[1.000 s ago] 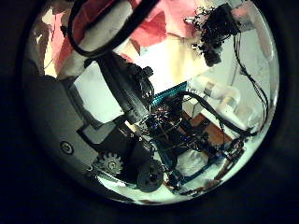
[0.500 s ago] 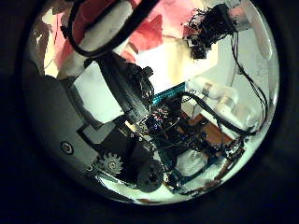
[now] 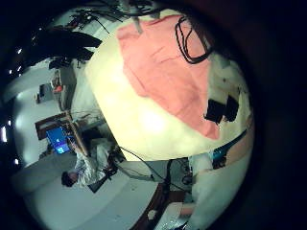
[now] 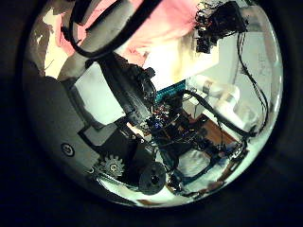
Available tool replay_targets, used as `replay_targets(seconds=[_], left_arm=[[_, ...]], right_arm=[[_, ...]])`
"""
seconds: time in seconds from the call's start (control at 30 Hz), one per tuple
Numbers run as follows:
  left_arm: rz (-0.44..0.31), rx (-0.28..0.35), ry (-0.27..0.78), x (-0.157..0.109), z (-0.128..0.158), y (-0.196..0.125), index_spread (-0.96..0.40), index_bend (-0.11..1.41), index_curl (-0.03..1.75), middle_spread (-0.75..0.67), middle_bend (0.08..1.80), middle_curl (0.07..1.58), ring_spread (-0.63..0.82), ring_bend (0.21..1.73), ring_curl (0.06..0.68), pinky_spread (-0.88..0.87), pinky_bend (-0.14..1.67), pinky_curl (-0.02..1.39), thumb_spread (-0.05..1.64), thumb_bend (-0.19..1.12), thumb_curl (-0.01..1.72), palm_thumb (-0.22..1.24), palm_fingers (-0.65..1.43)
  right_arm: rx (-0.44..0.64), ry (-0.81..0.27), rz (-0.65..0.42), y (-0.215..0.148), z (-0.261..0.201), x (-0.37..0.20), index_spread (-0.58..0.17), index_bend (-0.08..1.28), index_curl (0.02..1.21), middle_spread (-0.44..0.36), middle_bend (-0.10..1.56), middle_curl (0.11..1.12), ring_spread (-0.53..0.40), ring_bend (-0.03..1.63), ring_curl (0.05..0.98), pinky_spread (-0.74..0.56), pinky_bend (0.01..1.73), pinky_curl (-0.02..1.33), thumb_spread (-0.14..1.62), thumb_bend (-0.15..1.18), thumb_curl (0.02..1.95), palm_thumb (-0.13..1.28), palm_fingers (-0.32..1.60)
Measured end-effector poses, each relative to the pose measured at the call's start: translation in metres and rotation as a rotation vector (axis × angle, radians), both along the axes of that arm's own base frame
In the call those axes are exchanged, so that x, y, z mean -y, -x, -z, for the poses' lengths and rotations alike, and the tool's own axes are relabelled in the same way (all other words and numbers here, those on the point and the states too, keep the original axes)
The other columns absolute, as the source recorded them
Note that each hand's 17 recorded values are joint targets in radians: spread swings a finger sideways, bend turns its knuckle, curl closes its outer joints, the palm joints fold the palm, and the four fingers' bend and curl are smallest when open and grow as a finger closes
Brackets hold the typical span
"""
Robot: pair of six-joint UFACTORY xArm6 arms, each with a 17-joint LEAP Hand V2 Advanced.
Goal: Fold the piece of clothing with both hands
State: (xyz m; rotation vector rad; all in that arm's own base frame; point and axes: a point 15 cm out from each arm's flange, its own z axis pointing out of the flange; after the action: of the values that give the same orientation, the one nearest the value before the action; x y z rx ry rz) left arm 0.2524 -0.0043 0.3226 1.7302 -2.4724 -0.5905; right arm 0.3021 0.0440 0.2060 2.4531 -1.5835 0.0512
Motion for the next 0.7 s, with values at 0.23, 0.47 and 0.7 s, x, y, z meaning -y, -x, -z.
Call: replay_targets(seconds=[0.23, 0.47, 0.7], left_arm=[[0.007, -0.064, 0.011, -0.001, 0.028, 0.022, -0.61, 0.12, 0.89, -0.50, 1.07, 0.73, -0.48, 1.18, 0.492, -0.64, 1.19, 0.55, 1.43, -0.02, 0.17, 0.51, 0.96], [0.023, -0.088, 0.104, 0.017, 0.075, 0.033, -0.34, 0.16, 0.77, -0.34, 0.60, 0.57, -0.31, 0.95, 0.389, -0.62, 1.20, 0.54, 1.11, -0.04, 0.20, 0.30, 0.29], [0.046, -0.072, 0.122, 0.024, 0.100, 0.034, -0.14, 0.20, 0.68, -0.09, 0.45, 0.49, -0.03, 0.83, 0.339, -0.33, 0.86, 0.45, 0.97, -0.04, 0.23, 0.22, 0.01]], right_arm=[[0.011, -0.005, 0.000, 0.001, -0.005, -0.001, -0.354, 0.95, 0.99, -0.169, 1.23, 0.85, -0.239, 1.32, 0.756, -0.26, 1.22, 0.87, 1.20, 0.02, 0.59, 1.13, 1.05], [0.005, -0.005, 0.005, 0.002, -0.003, 0.000, -0.345, 0.95, 1.01, -0.164, 1.24, 0.85, -0.236, 1.32, 0.769, -0.25, 1.20, 0.92, 1.22, 0.01, 0.62, 1.14, 1.05], [0.004, -0.006, 0.007, 0.002, -0.003, -0.001, -0.340, 0.95, 1.02, -0.161, 1.24, 0.85, -0.236, 1.32, 0.777, -0.25, 1.17, 0.97, 1.23, -0.01, 0.65, 1.14, 1.05]])
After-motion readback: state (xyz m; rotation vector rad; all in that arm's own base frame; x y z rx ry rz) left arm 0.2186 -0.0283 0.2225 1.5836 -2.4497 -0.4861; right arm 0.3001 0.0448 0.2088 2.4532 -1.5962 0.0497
